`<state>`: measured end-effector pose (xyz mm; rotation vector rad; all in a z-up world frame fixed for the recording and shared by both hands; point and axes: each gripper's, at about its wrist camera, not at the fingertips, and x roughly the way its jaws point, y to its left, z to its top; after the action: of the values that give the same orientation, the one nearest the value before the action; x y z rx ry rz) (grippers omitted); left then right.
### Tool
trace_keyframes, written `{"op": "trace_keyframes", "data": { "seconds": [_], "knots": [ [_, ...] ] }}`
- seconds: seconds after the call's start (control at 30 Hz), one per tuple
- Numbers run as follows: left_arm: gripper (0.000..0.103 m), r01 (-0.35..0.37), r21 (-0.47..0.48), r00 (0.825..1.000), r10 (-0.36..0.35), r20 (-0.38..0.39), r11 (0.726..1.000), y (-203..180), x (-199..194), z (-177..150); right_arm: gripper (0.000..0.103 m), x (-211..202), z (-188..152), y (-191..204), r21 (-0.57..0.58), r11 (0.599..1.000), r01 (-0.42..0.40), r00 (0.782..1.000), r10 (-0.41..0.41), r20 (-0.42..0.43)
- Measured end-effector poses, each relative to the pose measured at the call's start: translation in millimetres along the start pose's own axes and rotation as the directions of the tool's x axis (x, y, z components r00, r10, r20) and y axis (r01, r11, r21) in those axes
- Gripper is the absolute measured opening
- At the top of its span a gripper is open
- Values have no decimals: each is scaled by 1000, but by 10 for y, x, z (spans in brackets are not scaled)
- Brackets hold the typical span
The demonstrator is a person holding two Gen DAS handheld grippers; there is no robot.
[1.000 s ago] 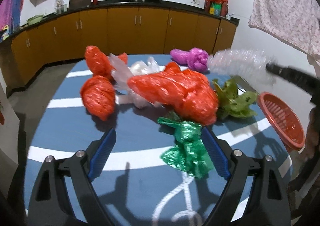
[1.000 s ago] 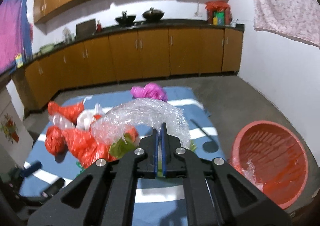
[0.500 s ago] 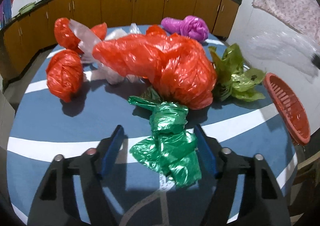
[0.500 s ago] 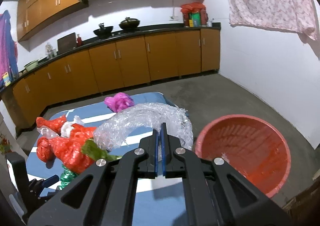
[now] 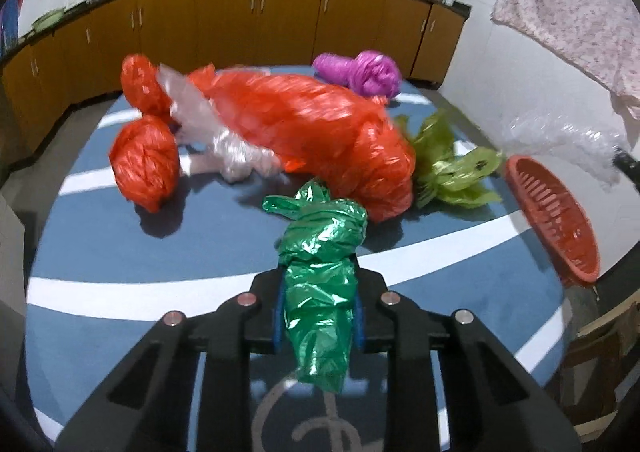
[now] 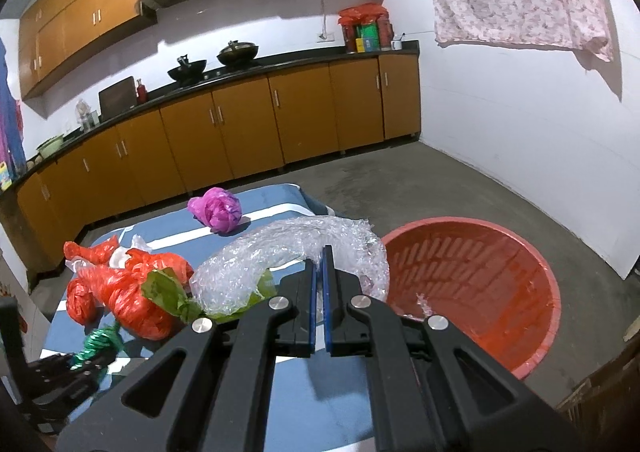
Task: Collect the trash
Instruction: 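Carry the green bag and bubble wrap to the basket and release both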
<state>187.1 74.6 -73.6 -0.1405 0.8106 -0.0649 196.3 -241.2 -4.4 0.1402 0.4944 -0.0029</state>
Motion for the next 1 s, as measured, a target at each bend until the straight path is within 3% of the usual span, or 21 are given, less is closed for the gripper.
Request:
{"op": "trace_keyframes", "data": {
  "seconds": [0.43, 0.73, 1.0],
  "knots": [
    [25, 72, 63, 987, -81, 141, 995, -363, -604, 209, 3, -205, 9, -303, 50, 999, 23, 999, -24, 34],
    [25, 146, 125, 974, -165, 154, 981, -874, -560, 422, 3, -321, 21, -631, 101, 992, 72, 995, -78, 56],
    [25, 227, 203, 955, -259, 145, 952, -1455, -381, 585, 3, -371, 20, -948, 149, 980, 128, 988, -139, 67]
  ]
}}
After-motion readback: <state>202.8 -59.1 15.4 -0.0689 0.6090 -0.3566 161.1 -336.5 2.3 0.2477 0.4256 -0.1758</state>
